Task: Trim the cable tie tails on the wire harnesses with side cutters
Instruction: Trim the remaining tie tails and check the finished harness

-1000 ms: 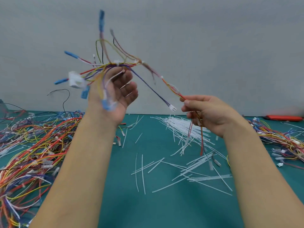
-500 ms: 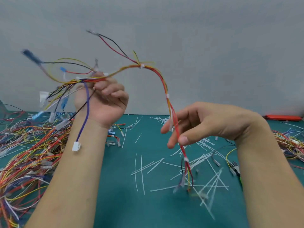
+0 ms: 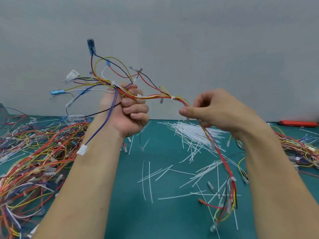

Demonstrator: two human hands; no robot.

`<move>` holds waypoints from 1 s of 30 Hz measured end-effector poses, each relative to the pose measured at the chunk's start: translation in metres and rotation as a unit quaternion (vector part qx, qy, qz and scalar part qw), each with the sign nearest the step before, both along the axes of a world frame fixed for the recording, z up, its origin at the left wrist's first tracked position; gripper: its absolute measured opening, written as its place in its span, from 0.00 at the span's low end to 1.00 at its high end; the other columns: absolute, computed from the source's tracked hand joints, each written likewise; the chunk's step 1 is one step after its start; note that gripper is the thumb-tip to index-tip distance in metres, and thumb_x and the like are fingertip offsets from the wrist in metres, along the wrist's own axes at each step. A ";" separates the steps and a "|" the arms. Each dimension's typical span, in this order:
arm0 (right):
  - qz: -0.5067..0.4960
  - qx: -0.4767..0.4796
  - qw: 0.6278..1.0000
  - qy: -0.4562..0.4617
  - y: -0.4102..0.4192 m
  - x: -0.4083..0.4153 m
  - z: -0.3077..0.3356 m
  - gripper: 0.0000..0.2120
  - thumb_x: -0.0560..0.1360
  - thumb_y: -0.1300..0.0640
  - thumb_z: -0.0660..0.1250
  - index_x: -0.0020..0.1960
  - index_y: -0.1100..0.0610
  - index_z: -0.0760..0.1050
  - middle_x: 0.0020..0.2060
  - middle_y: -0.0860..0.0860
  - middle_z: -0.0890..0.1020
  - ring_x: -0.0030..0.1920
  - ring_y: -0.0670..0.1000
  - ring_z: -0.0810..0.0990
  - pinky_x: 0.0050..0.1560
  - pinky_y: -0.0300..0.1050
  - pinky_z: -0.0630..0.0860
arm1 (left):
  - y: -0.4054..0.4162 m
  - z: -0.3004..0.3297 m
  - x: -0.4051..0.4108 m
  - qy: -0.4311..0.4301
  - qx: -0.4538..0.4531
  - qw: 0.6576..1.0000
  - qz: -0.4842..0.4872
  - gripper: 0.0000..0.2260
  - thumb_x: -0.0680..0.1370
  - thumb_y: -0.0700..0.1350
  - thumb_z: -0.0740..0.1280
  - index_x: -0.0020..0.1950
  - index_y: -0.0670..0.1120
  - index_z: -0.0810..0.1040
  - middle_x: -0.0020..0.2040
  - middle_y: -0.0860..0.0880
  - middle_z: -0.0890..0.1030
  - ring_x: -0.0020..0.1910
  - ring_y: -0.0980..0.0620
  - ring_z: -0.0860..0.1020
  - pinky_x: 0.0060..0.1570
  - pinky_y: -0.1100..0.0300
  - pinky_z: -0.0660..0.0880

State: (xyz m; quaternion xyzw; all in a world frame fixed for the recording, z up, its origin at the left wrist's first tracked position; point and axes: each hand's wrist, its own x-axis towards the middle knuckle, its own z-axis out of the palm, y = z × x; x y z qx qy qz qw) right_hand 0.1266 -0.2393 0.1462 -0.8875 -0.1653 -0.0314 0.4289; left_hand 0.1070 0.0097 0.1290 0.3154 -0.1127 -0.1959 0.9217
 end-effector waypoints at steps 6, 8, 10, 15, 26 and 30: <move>0.146 0.055 0.986 -0.059 0.022 -0.008 0.002 0.33 0.68 0.52 0.83 0.69 0.41 0.73 0.61 0.45 0.80 0.59 0.42 0.81 0.60 0.43 0.80 | -0.017 0.015 -0.006 0.002 0.141 0.987 0.079 0.11 0.75 0.50 0.61 0.32 0.51 0.70 0.21 0.54 0.63 0.18 0.60 0.60 0.25 0.66 0.54; 0.146 0.056 0.986 -0.059 0.036 -0.005 -0.007 0.36 0.72 0.55 0.80 0.75 0.44 0.68 0.59 0.47 0.78 0.56 0.48 0.83 0.61 0.44 0.80 | -0.029 0.021 -0.010 -0.008 0.207 0.974 0.096 0.11 0.77 0.49 0.62 0.35 0.50 0.74 0.23 0.55 0.65 0.18 0.59 0.60 0.24 0.67 0.55; 0.138 0.074 0.986 -0.063 0.043 -0.001 -0.014 0.33 0.76 0.58 0.76 0.77 0.46 0.67 0.59 0.51 0.79 0.47 0.53 0.83 0.56 0.47 0.82 | -0.035 0.023 -0.012 -0.045 0.288 0.948 0.130 0.15 0.83 0.49 0.60 0.40 0.49 0.79 0.25 0.55 0.68 0.19 0.59 0.60 0.24 0.67 0.56; 0.170 0.293 0.940 0.033 0.035 0.007 -0.023 0.15 0.86 0.60 0.58 0.51 0.47 0.81 0.32 0.50 0.82 0.22 0.46 0.69 0.27 0.38 0.70 | -0.039 0.026 -0.020 -0.171 0.425 0.873 0.165 0.20 0.86 0.49 0.58 0.43 0.52 0.87 0.34 0.50 0.81 0.24 0.55 0.70 0.24 0.67 0.63; 0.316 0.431 0.807 0.253 0.002 0.017 -0.022 0.05 0.75 0.51 0.70 0.43 0.50 0.83 0.23 0.44 0.70 0.21 0.43 0.54 0.29 0.40 0.48 | -0.023 0.038 -0.029 -0.310 0.480 0.715 0.403 0.19 0.63 0.61 0.80 0.38 0.47 0.82 0.30 0.48 0.77 0.31 0.53 0.73 0.26 0.63 0.71; 0.307 0.480 0.753 0.330 0.002 0.020 -0.024 0.11 0.84 0.55 0.54 0.53 0.56 0.75 0.23 0.45 0.68 0.17 0.41 0.59 0.22 0.33 0.55 | -0.017 0.032 -0.024 -0.306 0.522 0.654 0.454 0.22 0.66 0.57 0.82 0.56 0.59 0.79 0.56 0.57 0.81 0.53 0.58 0.79 0.53 0.57 0.79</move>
